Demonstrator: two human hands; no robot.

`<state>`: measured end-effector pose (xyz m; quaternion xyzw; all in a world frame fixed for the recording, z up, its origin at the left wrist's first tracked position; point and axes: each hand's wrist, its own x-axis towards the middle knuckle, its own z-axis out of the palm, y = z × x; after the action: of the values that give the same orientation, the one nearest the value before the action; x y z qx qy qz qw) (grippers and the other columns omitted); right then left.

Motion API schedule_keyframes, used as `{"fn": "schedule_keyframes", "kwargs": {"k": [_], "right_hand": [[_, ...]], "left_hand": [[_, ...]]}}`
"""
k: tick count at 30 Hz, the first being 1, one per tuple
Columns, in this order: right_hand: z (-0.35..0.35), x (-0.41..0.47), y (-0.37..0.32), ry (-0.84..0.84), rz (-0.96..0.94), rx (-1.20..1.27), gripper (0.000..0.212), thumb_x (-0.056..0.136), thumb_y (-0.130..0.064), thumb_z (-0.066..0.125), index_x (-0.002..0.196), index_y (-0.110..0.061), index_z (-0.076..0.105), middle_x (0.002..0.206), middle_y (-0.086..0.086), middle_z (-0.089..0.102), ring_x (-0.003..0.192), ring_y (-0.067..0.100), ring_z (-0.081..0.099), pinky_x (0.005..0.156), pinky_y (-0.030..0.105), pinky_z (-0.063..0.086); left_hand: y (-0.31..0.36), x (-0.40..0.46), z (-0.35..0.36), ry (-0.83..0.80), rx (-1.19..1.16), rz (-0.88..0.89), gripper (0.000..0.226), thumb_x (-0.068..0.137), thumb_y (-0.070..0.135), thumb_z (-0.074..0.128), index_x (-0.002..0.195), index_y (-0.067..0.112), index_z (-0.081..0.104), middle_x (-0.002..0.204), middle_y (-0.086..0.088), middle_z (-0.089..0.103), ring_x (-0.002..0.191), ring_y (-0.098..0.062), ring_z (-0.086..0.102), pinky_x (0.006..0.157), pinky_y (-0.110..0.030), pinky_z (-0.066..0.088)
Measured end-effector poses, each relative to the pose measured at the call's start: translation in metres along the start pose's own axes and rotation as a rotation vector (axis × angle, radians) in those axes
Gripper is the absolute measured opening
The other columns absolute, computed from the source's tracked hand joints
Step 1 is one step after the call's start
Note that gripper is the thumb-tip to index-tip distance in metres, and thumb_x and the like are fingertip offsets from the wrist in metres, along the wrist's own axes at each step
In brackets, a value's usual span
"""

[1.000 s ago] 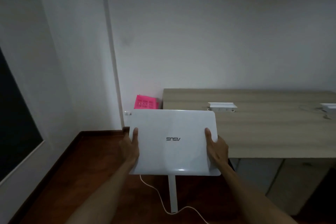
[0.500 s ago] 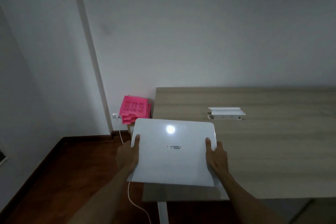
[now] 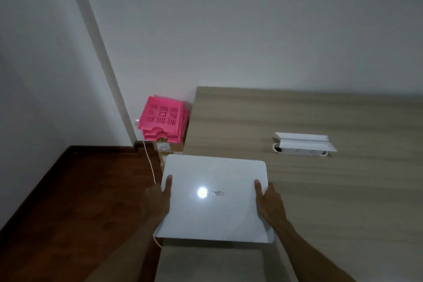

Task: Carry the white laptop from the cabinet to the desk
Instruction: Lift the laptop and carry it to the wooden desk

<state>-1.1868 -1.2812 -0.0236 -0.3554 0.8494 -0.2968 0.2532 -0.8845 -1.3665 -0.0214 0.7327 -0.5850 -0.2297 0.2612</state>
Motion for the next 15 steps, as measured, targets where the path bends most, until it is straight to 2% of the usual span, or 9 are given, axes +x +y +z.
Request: {"fn": "schedule_keyframes", "kwargs": {"k": [4, 8, 13, 15], "right_hand": [[0.022, 0.037, 0.008, -0.015, 0.078, -0.077, 0.089, 0.086, -0.078, 0.023, 0.127, -0.006, 0.053, 0.118, 0.019, 0.066, 0.104, 0.038, 0.065, 0.091, 0.049, 0.053], [0.033, 0.063, 0.010, 0.000, 0.118, -0.143, 0.074, 0.094, -0.067, 0.026, 0.121, -0.006, 0.057, 0.115, 0.021, 0.067, 0.103, 0.039, 0.065, 0.091, 0.046, 0.053], [0.040, 0.091, 0.017, -0.004, 0.133, -0.218, 0.074, 0.094, -0.066, 0.024, 0.124, -0.006, 0.056, 0.115, 0.020, 0.067, 0.102, 0.038, 0.065, 0.088, 0.044, 0.053], [0.044, 0.100, 0.021, -0.016, 0.121, -0.241, 0.075, 0.094, -0.066, 0.023, 0.124, -0.006, 0.056, 0.113, 0.018, 0.068, 0.100, 0.037, 0.066, 0.086, 0.043, 0.054]], "left_hand": [[-0.005, 0.032, 0.036, -0.071, 0.031, -0.002, 0.061, 0.095, 0.062, 0.030, 0.098, 0.013, 0.066, 0.087, -0.010, 0.070, 0.078, -0.025, 0.065, 0.081, -0.039, 0.051], [-0.018, 0.061, 0.075, -0.114, 0.080, -0.034, 0.079, 0.086, 0.079, 0.016, 0.100, 0.019, 0.066, 0.089, -0.006, 0.071, 0.085, -0.027, 0.067, 0.088, -0.049, 0.054], [-0.013, 0.078, 0.107, -0.186, 0.185, -0.026, 0.080, 0.091, 0.070, 0.015, 0.122, 0.013, 0.062, 0.114, -0.014, 0.071, 0.108, -0.035, 0.064, 0.105, -0.050, 0.044], [-0.014, 0.084, 0.115, -0.184, 0.190, -0.039, 0.078, 0.092, 0.067, 0.016, 0.125, 0.011, 0.060, 0.118, -0.016, 0.069, 0.111, -0.036, 0.063, 0.107, -0.049, 0.040]]}}
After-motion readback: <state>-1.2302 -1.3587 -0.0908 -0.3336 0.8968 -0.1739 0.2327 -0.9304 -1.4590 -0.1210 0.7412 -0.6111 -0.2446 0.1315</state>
